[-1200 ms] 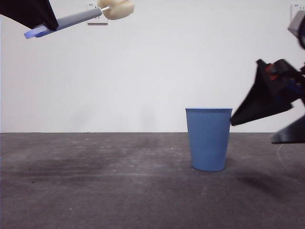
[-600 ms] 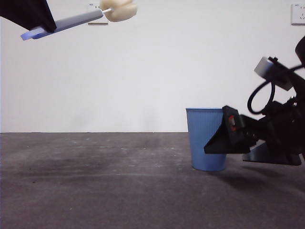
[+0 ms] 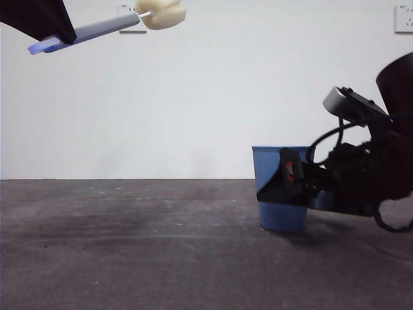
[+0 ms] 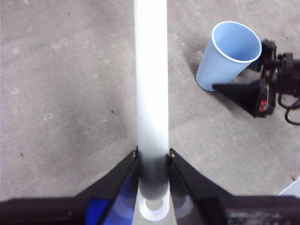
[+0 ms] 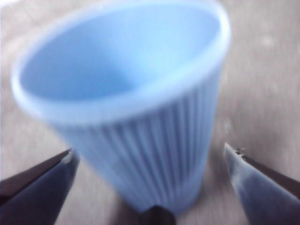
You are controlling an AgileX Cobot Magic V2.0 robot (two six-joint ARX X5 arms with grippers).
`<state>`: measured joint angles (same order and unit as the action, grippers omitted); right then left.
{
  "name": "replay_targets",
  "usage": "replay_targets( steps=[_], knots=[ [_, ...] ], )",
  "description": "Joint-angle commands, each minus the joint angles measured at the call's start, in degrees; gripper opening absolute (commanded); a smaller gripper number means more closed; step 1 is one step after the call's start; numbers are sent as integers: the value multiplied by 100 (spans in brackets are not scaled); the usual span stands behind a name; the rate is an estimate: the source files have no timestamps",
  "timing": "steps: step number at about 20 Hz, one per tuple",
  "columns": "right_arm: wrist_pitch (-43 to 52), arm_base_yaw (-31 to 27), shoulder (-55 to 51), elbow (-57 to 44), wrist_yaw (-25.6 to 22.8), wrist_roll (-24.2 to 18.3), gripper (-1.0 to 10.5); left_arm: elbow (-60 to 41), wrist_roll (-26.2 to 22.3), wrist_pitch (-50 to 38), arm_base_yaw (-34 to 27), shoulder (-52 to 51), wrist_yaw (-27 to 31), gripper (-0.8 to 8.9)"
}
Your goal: Pick up the cup brush,pick up the cup,insert the brush into the cup,clean the cup,put the cup brush back,put the cup back to the fixed position on the table
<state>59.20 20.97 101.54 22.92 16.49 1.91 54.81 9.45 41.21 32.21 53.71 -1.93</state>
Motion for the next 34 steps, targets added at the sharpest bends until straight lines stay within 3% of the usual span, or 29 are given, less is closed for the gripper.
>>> replay_targets(
  steps=[1, 7, 12, 17, 22, 24, 29, 34],
  knots=[
    [35, 15, 59, 111, 4, -44, 597, 0, -66, -31, -4, -13, 2, -8],
    [33, 15, 151, 278, -2, -42, 593, 0, -66, -31, -4, -13, 0, -8],
    [35, 17, 348, 378, -11, 7, 523, 2, -70, -37, -4, -13, 0, -8],
    [33, 20, 358, 382, -9, 39, 203, 2, -79, -39, -4, -13, 2, -8],
    [33, 20, 358, 382, 9, 39, -20, 0, -216, -13, -4, -13, 2, -8],
    [-9, 20, 339, 382, 11, 166, -17, 0, -229, 96, -4, -13, 13, -8],
    [-1722, 125, -820, 400, -15, 0, -18, 0, -614, 442, -11, -13, 37, -8],
    [-5438, 289, -2778, 1165, -289, -737, -18, 0, -1128, 710, -11, -13, -37, -8]
  ],
)
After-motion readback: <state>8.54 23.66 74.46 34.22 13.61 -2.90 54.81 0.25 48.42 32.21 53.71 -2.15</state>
